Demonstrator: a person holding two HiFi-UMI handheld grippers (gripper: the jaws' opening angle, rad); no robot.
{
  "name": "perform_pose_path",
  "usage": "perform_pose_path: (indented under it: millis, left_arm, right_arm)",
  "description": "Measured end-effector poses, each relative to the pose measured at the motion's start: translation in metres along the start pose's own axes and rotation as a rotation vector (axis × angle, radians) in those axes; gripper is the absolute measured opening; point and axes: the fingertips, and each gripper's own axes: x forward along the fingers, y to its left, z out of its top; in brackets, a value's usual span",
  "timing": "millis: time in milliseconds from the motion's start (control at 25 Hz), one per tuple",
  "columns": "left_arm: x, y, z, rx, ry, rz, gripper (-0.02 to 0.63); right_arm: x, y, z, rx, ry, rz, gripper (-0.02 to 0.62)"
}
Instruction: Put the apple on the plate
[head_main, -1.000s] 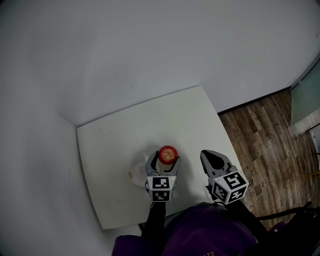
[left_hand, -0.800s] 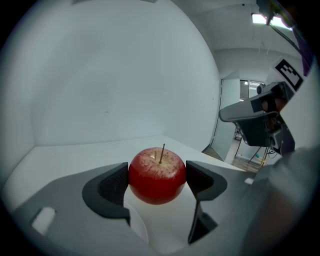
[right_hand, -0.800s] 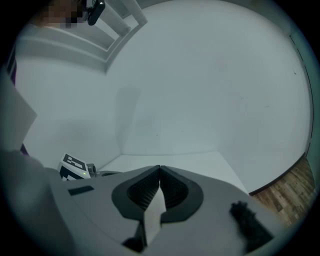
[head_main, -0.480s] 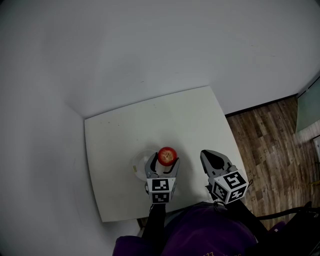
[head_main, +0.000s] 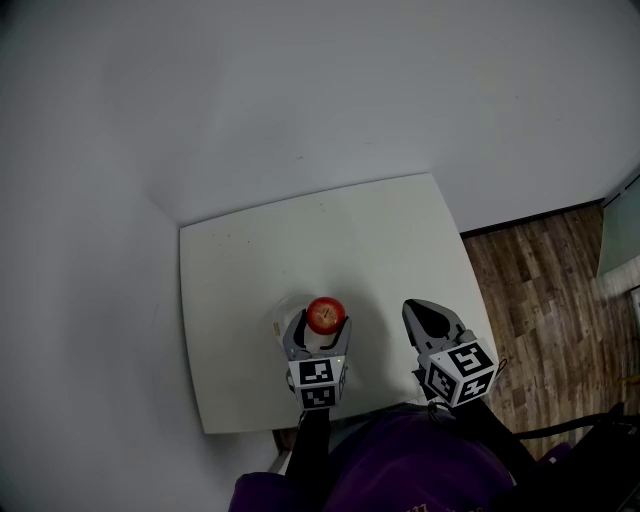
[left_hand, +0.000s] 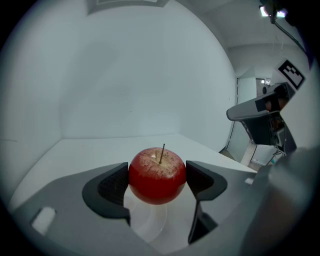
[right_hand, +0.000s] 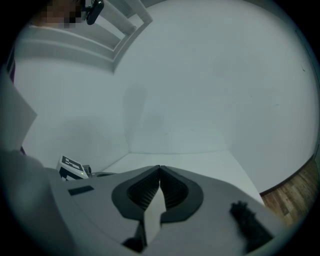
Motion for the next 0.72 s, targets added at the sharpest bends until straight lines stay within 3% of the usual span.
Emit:
perform_pose_path:
  millis: [720]
  left_arm:
    - [-0.017,0.023,-0.015,-0.04,0.025,0.08,0.368]
  right_arm:
    - [0.001,0.012,-0.001,-0.014,0.008,0.027,0.011]
